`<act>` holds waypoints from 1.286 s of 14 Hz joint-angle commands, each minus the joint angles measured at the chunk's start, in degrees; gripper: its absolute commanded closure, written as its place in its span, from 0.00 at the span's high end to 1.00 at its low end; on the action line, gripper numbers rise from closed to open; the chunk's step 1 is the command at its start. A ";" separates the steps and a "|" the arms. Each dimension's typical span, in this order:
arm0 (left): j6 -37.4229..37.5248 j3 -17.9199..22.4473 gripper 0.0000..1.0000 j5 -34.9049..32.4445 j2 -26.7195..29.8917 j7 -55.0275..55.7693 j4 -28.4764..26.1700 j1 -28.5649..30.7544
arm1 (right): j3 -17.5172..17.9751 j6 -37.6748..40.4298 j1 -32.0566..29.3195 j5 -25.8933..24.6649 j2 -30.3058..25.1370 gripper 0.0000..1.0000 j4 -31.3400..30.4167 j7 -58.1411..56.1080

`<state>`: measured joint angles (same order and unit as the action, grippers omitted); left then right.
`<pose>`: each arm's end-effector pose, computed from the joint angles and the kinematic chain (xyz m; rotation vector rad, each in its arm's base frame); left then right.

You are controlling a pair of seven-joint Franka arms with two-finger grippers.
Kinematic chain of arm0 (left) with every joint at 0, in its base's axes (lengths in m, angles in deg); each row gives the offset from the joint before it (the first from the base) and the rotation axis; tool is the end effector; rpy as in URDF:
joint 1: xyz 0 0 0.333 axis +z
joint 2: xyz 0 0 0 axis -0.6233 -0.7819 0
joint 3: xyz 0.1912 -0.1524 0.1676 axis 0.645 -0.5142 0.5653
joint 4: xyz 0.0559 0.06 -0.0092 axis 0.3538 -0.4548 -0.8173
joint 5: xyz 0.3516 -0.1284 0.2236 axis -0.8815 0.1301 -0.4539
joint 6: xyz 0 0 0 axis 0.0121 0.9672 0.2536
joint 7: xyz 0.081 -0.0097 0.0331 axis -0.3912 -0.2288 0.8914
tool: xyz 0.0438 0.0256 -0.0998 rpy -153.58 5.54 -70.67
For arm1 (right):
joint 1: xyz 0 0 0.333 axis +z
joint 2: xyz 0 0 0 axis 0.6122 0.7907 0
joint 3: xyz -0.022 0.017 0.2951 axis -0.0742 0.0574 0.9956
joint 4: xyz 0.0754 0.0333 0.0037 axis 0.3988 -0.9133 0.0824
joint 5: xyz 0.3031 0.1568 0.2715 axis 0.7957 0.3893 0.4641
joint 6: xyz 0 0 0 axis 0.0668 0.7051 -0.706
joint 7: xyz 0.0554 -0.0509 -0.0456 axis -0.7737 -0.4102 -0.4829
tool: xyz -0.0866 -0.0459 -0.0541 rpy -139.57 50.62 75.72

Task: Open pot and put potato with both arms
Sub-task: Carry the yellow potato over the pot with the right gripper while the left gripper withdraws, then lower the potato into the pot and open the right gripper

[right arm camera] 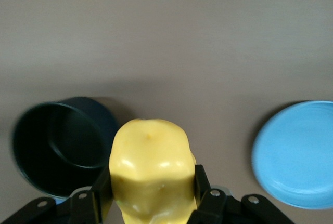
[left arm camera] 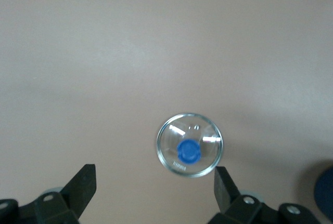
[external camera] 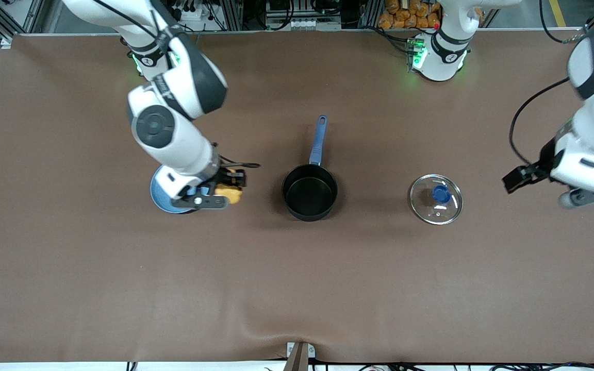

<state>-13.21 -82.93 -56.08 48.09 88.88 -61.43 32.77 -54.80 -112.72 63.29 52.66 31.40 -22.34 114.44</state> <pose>0.6443 -0.0624 0.5473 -3.0276 -0.3556 -0.0963 0.6127 0.3807 0.3633 -3.0114 0.0869 0.0691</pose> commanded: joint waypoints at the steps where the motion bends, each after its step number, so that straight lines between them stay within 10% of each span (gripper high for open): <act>1: 8.23 -0.80 1.00 1.77 -0.16 -2.60 7.51 0.34 | -0.66 0.95 5.90 -0.49 11.48 0.00 14.71 5.79; 18: 11.59 -3.70 1.00 5.56 4.49 -11.56 3.39 1.49 | -0.75 -9.16 17.26 -5.77 26.18 0.00 18.35 15.74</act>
<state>-1.84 -86.34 -51.02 49.94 77.68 -55.77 35.08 -55.36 -122.55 79.47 48.11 55.79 -6.24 127.76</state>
